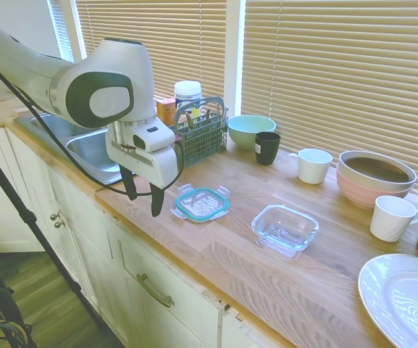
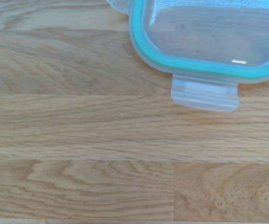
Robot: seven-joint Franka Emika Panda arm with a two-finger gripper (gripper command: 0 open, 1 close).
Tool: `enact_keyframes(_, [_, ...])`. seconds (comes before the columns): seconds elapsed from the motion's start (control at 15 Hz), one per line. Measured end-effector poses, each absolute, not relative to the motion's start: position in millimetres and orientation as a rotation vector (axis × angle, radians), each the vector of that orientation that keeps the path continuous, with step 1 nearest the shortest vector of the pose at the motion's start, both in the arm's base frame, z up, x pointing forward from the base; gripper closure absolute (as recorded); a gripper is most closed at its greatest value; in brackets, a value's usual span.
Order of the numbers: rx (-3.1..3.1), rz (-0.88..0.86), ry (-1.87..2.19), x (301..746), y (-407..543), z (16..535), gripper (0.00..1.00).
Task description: Cover the lid of the food container
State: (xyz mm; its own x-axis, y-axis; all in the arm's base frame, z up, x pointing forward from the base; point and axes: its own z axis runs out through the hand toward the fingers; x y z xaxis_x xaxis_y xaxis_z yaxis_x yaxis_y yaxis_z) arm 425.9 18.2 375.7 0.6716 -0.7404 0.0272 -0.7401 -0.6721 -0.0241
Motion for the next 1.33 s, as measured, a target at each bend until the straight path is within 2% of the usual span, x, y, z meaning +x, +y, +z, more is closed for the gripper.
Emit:
enact_keyframes(0.33, [-2.86,-0.1,1.256,436,28,389,0.0])
enact_keyframes(0.8, [-2.9,-0.241,1.384,505,59,404,0.0])
enact_keyframes(1.33, [-2.982,-0.323,1.449,579,82,366,0.0])
